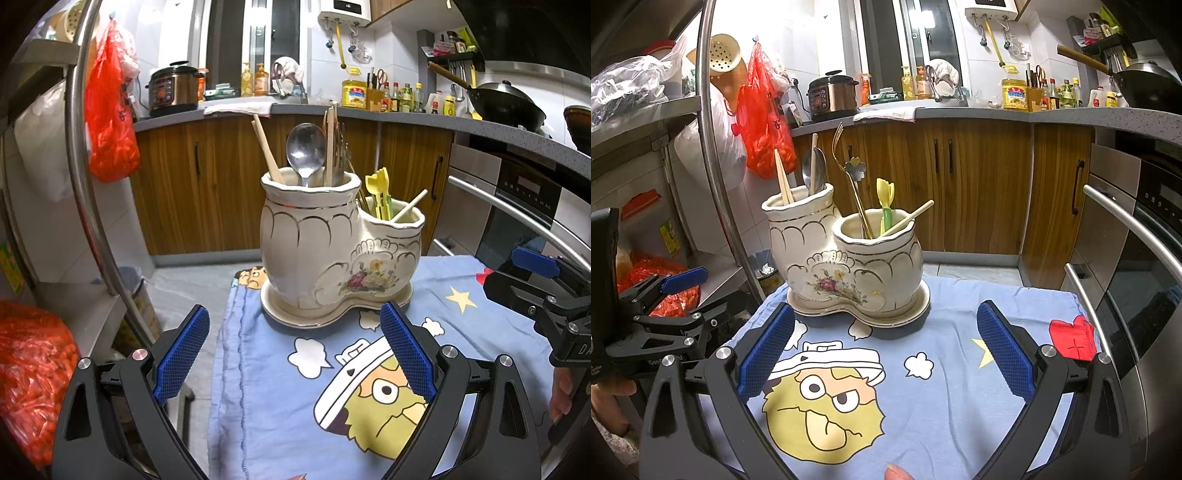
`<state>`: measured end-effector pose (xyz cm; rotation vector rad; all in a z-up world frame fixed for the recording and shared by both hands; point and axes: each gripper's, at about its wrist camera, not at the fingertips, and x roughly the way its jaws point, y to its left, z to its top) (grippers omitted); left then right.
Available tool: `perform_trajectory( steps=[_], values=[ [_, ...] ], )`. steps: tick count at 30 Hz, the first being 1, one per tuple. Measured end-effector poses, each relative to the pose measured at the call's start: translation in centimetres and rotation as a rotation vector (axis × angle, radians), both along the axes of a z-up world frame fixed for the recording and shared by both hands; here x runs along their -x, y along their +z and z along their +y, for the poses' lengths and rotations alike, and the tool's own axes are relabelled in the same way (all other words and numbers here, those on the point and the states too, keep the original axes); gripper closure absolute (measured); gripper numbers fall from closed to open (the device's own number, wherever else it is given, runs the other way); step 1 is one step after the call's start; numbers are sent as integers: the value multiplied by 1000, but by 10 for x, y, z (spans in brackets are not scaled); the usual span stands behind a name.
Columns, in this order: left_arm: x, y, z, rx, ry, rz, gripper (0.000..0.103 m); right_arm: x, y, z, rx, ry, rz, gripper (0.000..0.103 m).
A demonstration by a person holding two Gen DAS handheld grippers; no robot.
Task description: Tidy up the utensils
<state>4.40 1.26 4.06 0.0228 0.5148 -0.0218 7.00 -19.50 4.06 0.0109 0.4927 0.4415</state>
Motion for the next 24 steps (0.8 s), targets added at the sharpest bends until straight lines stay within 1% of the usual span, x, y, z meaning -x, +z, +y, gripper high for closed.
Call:
perform_trajectory(
  steps=[20,24],
  values=[
    [0,0,0,2,-2,-1,10,-1,-1,0,1,0,4,6],
    [1,-1,1,-10,1,-11,10,0,-1,-1,1,0,6,6]
  ],
)
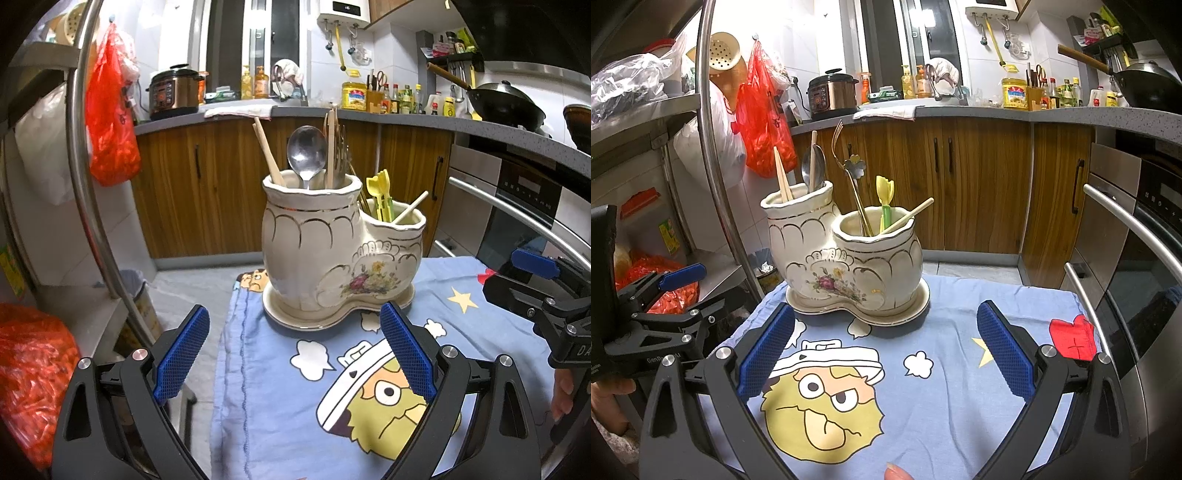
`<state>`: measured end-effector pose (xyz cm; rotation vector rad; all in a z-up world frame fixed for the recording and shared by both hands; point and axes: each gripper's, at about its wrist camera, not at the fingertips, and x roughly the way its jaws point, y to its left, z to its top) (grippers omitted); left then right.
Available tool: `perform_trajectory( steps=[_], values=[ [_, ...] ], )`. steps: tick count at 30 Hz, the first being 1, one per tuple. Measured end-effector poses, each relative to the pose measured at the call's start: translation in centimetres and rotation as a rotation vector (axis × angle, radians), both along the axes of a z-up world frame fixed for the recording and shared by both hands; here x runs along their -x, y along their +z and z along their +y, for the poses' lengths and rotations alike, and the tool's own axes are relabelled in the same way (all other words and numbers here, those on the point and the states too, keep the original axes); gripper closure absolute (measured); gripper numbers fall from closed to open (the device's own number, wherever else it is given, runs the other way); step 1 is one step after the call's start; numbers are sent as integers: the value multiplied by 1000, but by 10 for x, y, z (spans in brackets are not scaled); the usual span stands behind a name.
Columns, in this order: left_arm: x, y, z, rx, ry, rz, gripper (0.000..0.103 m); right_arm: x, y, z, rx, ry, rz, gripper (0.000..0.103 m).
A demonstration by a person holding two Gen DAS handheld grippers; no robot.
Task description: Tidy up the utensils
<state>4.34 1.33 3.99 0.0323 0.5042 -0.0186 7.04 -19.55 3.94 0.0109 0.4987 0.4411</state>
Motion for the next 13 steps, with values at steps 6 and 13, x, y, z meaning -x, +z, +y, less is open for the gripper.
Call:
perform_trajectory(
  steps=[6,13],
  values=[
    [2,2,1,3,-10,-21,10,-1,-1,-1,3,0,1,6],
    [-5,-3,5,21,9,25,9,-12,-7,-5,23,-34,38,6]
  ],
)
